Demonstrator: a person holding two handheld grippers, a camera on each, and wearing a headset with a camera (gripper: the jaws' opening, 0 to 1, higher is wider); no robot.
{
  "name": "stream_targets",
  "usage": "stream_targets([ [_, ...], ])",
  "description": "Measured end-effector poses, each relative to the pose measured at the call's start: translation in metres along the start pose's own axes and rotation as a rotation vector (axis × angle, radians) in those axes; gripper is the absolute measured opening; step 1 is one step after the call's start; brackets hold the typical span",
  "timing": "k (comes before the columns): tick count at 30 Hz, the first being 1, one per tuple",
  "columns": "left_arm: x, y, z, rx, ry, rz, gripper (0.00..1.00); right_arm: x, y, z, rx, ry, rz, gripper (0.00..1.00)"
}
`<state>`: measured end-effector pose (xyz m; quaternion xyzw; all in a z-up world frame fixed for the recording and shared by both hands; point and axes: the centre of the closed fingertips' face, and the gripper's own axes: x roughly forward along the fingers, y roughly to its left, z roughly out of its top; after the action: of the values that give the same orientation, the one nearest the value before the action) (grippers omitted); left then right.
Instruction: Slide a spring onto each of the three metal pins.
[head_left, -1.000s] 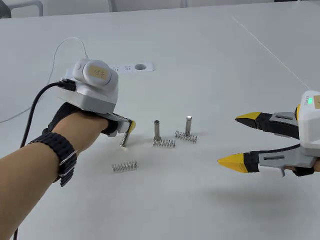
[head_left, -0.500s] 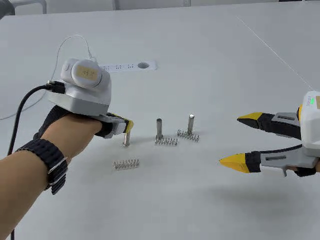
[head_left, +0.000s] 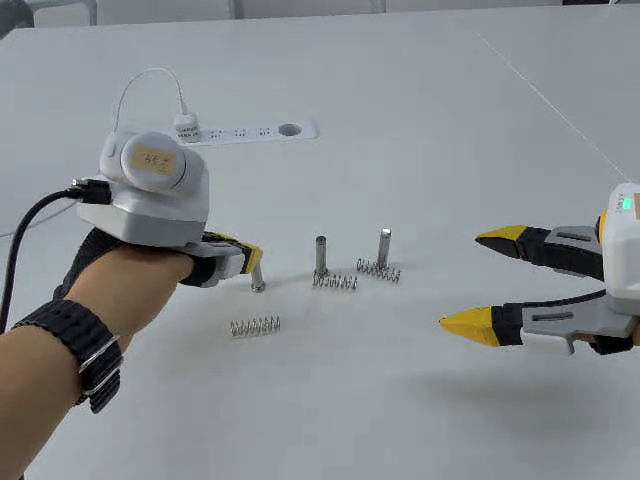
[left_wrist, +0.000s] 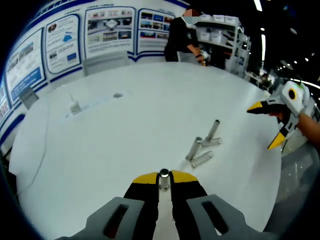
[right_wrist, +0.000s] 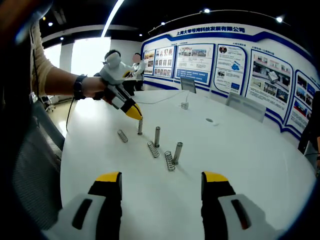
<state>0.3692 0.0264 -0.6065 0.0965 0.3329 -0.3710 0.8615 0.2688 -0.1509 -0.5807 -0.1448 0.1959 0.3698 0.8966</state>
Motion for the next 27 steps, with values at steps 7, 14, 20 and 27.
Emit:
stream_targets([
  [7, -0.0009, -0.0023, -0.0010, 0.033, -0.022, -0.001, 0.08, 0.0013, 0.0011, -0.0007, -0.001, 0.004, 0.004, 0.65],
  [14, 0.0002, -0.0015, 0.0005, 0.117, -0.031, 0.019, 0.08, 0.0013, 0.0008, -0.0008, -0.001, 0.005, 0.003, 0.65],
  [20, 0.0000, -0.0003, 0.0005, 0.139, -0.036, 0.020, 0.08, 0.0015, 0.0009, -0.0007, 0.002, 0.004, 0.003, 0.65],
  [27, -0.0004, 0.0005, 0.0008, 0.150, -0.042, 0.022, 0.08, 0.0015, 0.0015, -0.0006, -0.001, 0.007, 0.004, 0.65],
])
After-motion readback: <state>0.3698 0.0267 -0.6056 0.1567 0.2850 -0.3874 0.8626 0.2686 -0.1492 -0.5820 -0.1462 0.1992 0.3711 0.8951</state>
